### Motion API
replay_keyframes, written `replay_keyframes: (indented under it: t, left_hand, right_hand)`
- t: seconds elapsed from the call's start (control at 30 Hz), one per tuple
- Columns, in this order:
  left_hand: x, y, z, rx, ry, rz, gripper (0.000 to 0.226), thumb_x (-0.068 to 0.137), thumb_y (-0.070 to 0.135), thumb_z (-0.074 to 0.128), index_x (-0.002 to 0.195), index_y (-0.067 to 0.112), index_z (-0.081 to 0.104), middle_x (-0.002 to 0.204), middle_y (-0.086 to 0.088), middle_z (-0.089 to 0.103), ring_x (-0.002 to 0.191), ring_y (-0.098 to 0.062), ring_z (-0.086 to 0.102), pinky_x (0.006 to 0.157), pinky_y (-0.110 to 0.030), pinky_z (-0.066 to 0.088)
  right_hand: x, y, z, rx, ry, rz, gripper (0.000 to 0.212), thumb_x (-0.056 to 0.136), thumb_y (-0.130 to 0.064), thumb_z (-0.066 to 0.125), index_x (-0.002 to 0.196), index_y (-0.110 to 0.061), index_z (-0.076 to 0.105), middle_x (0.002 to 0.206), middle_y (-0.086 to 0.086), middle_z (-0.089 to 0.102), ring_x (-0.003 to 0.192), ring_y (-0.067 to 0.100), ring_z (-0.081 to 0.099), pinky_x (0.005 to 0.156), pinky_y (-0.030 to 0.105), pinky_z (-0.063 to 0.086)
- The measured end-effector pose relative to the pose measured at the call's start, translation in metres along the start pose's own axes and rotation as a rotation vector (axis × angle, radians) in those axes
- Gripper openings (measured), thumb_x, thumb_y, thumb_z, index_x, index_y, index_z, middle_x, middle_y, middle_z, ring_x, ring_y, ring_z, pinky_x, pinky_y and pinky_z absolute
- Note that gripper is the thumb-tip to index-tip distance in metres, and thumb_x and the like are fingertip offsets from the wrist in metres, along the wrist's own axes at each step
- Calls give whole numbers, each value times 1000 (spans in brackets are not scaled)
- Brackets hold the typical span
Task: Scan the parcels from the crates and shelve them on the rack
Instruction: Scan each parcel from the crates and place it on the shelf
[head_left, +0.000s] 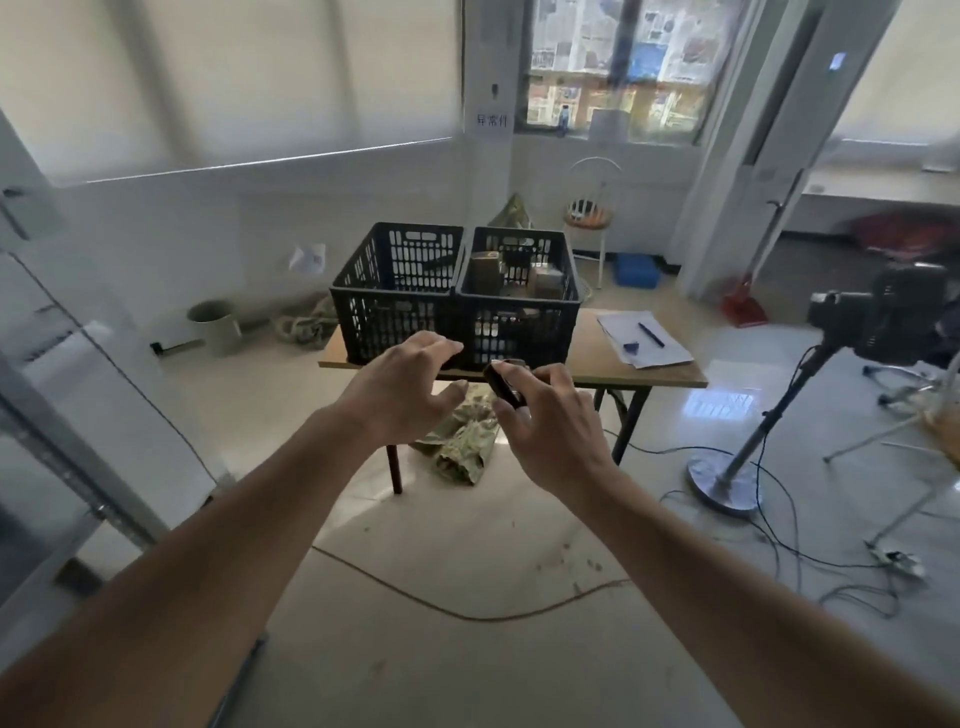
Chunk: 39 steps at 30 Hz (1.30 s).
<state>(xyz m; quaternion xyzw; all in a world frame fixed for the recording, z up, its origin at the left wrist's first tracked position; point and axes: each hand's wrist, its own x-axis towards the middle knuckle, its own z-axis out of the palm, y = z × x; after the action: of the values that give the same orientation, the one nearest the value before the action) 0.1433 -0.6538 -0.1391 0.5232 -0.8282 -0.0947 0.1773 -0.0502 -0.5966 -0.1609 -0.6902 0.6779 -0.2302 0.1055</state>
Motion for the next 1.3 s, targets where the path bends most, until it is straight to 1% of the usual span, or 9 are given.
replay_keyframes:
  t: [0.2, 0.3, 0.47, 0.63, 0.77, 0.9, 1.03, 1.13, 1.3]
  left_hand:
    - [126, -30, 39, -20, -44, 12, 62, 102, 44, 60, 157, 18, 45, 159, 0, 45, 142, -21, 48, 114, -44, 45]
    - [196, -54, 59, -34, -62, 36, 64, 103, 47, 58, 158, 20, 43, 161, 3, 43, 144, -20, 47, 115, -46, 44]
    - [304, -86, 87, -49, -109, 70, 62, 102, 47, 58, 157, 21, 44, 159, 5, 45, 141, -19, 49, 114, -42, 45]
    - [397, -98, 111, -34, -184, 88, 61, 102, 49, 57, 157, 24, 45, 157, 6, 46, 139, -19, 51, 111, -42, 47]
    - [468, -101, 136, -22, -232, 83, 61, 103, 48, 57, 157, 23, 44, 157, 4, 46, 139, -20, 51, 112, -43, 47]
    - [540, -98, 170, -26, -244, 45, 61, 103, 47, 60, 157, 23, 45, 154, 3, 49, 137, -19, 52, 111, -40, 47]
    - [611, -90, 209, -20, -272, -37, 60, 103, 46, 59, 156, 24, 45, 150, 1, 51, 134, -20, 53, 110, -44, 48]
    - [658, -83, 235, -17, -324, -106, 57, 103, 45, 60, 155, 24, 46, 144, 0, 55, 126, -19, 57, 106, -43, 51]
    - [720, -82, 268, -28, -342, -182, 57, 105, 44, 57, 156, 23, 45, 144, -4, 56, 129, -23, 56, 109, -43, 49]
  right_hand:
    - [114, 55, 24, -19, 11, 51, 54, 107, -49, 54, 160, -44, 43, 138, 8, 53, 113, 37, 60, 101, 51, 50]
    - [174, 79, 38, -16, 50, 75, 53, 106, -47, 56, 158, -41, 47, 136, 9, 55, 110, 37, 62, 99, 48, 52]
    - [267, 115, 55, -26, 34, 134, 53, 107, -47, 55, 159, -39, 46, 138, 10, 55, 115, 33, 61, 103, 50, 50]
    - [347, 155, 62, -28, 36, 197, 53, 107, -48, 54, 159, -39, 45, 139, 9, 54, 120, 34, 59, 105, 51, 50]
    - [409, 195, 68, -14, 49, 216, 53, 107, -50, 54, 158, -42, 44, 140, 7, 52, 119, 32, 59, 102, 51, 54]
    - [476, 243, 73, 1, 45, 200, 52, 107, -52, 54, 158, -44, 44, 142, 8, 51, 119, 33, 58, 100, 49, 55]
    - [545, 297, 74, 27, 27, 169, 52, 108, -53, 51, 158, -45, 43, 142, 9, 50, 117, 32, 58, 99, 46, 55]
    - [592, 332, 70, 66, -23, 157, 53, 108, -53, 51, 159, -45, 42, 138, 10, 51, 117, 35, 59, 100, 47, 55]
    - [657, 374, 62, 93, -50, 117, 52, 108, -51, 52, 158, -44, 43, 131, 9, 50, 113, 34, 61, 98, 49, 57]
